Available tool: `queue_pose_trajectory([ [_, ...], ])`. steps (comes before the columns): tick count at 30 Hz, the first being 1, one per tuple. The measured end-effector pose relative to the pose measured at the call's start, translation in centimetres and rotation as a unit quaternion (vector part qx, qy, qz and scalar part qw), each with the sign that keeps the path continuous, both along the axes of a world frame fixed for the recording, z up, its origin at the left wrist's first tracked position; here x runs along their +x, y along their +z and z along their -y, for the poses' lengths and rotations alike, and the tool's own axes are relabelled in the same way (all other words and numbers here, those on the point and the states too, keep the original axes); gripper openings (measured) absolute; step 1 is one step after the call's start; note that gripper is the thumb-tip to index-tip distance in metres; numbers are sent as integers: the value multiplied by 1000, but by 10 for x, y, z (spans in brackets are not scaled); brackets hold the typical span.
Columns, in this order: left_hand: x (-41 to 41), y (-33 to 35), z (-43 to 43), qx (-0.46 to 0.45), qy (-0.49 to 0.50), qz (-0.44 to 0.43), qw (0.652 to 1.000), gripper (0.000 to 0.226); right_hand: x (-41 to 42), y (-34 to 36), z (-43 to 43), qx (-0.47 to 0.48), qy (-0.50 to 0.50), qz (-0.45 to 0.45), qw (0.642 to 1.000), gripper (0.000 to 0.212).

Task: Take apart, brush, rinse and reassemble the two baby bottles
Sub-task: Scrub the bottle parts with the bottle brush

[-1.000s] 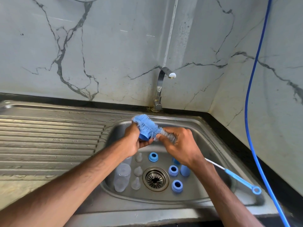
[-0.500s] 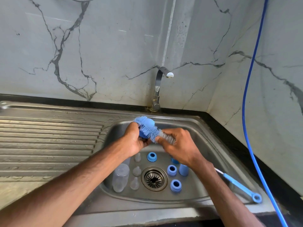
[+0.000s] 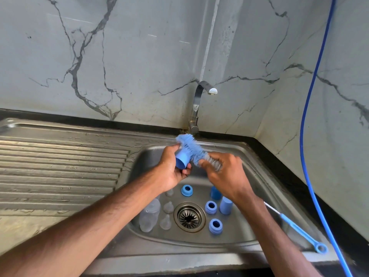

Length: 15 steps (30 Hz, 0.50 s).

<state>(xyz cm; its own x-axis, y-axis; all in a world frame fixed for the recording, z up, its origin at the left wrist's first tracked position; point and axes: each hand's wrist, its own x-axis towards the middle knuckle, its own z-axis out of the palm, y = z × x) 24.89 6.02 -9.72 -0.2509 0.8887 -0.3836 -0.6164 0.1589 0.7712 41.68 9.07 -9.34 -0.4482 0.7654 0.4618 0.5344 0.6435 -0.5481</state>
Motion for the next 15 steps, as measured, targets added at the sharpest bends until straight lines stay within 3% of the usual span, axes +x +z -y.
queue_pose_trajectory([
  [3,-4,-4,-1,-12,35,-6,999,43,-4,-1,8,-7,60,17,998,19],
  [7,-3,-7,-3,-32,25,-23,999,38,-2,4,2,4,-40,7,999,24],
  [12,-9,-13,-5,-43,43,-37,997,42,-5,4,14,-16,79,13,997,12],
  [15,-9,-13,-7,-39,46,-37,997,40,-5,5,8,-8,11,-2,1000,13],
])
